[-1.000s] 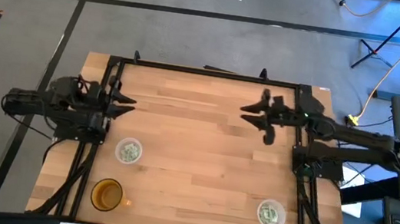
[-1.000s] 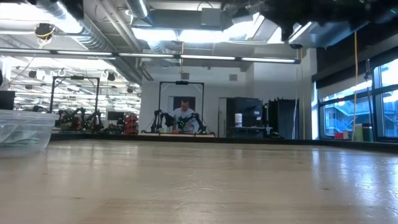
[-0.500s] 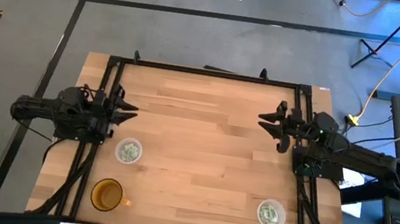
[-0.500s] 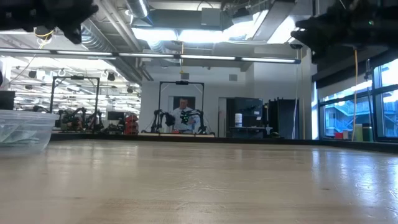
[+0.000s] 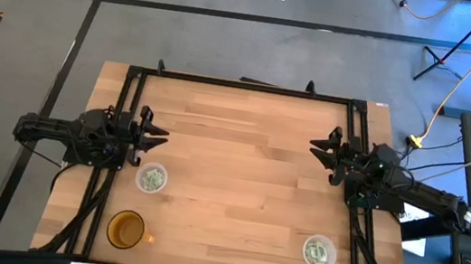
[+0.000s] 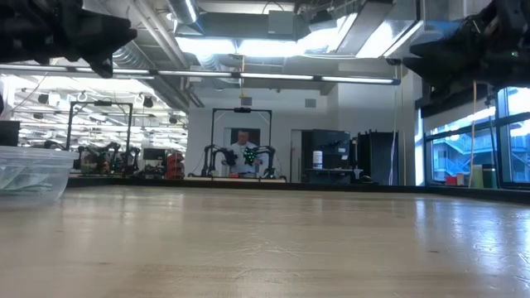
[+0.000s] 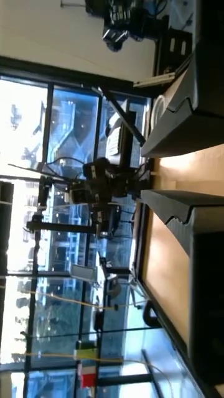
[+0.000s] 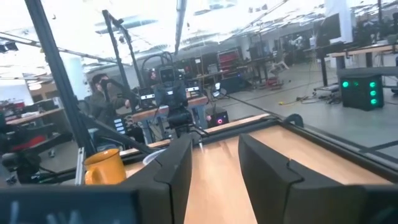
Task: Pick and place items into bin
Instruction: Return to Home Position
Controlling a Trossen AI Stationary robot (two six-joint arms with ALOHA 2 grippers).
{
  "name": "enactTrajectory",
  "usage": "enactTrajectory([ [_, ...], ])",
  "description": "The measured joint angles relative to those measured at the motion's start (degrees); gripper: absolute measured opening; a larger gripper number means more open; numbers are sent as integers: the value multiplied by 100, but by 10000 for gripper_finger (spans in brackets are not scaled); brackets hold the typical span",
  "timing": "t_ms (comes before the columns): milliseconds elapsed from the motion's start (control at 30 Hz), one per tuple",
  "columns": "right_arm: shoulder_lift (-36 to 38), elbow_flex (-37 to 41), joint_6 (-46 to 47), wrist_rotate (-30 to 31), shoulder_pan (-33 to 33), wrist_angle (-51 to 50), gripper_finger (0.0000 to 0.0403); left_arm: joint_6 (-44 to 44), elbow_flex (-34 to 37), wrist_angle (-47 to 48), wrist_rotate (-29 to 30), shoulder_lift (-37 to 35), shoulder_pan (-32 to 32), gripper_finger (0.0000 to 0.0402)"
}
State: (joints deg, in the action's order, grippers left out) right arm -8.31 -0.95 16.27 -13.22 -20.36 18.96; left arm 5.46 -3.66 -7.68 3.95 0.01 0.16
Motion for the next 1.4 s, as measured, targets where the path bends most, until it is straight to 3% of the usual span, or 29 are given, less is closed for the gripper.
enactTrajectory([
  [300, 340, 59, -2, 25, 0, -129, 136, 132, 245, -169, 58, 0, 0, 88],
  [433, 364, 59, -36, 142, -1, -132, 136, 249, 321, -58, 376, 10, 0, 88],
  [600, 364, 59, -398, 911, -4, -185, 136, 189, 321, -76, 835, 9, 0, 88],
  [867, 362, 57, -793, 2238, -2, -682, 136, 179, 321, 312, 2199, 11, 0, 88],
  [1067, 360, 57, -919, 2993, -4, -1107, 136, 81, 321, 369, 2231, 13, 0, 88],
  [1400, 364, 57, -1230, 3011, -4, -939, 136, 231, 321, 367, 2157, 13, 0, 88],
])
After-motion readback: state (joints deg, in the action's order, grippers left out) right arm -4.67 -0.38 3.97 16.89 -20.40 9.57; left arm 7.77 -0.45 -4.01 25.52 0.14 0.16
